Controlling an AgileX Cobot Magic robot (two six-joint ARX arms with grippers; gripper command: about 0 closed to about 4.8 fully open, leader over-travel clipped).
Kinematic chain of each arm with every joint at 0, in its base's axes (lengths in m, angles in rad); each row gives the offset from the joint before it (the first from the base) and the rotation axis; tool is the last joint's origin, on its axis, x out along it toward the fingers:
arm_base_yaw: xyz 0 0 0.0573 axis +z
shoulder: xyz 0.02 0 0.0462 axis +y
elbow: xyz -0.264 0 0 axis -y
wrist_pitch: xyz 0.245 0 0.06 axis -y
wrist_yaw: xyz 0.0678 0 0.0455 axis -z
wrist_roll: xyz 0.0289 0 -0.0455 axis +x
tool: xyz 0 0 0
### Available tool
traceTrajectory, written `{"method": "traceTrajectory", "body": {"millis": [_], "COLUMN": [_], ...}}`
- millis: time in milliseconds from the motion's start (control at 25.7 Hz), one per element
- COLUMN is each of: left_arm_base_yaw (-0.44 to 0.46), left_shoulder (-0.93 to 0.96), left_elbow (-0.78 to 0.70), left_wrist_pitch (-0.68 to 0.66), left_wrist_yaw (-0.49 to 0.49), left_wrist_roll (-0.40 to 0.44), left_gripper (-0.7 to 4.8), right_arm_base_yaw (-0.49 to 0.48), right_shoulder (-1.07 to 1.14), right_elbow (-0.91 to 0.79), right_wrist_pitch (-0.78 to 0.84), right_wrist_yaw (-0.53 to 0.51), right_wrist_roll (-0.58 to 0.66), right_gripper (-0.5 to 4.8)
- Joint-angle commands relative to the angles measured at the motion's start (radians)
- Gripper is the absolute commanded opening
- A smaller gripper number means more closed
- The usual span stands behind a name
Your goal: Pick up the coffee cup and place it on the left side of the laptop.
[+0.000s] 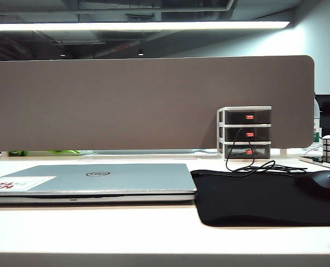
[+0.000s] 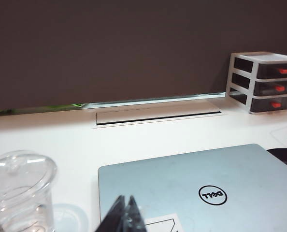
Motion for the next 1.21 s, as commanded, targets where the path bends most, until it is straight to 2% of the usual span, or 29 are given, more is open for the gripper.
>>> {"method": "traceTrajectory", "body": {"millis": [39,390,623,857,1208], "left_arm_base_yaw": [-0.029,-0.032,-0.032,-0.033,-0.033], "left_shoulder": [0.0,0.0,0.0,0.0,0.0], "left_elbow": [0.0,0.0,0.0,0.002,0.002], "left_wrist_pitch": [-0.017,-0.116,-0.09,-0.035,-0.048], "left_wrist_yaw": [-0.076,-0.265,-0.253,-0.2,-0.198], "left_wrist_roll": [0.028,0.029,0.035,0.035,0.035], "left_gripper": [-0.06,-0.06,-0.06,-0.06,-0.05], "right_arm_base_yaw": [0.0,0.0,0.0,0.0,0.0], "right_shoulder": [-0.002,-0.002,-0.002,-0.002,-0.002], "right_elbow": [-0.005,-0.005,-0.005,-0.005,-0.005], "right_wrist_pitch": [0.025,0.024,0.023,-0.007,-0.013], "right_wrist_yaw": [0.028,0.027,0.007,-0.092,-0.092], "right_wrist_roll": [-0.012,-0.012,-0.011,-0.011,-0.011], "right_gripper": [-0.01,-0.01,-0.01,-0.01,-0.01]}}
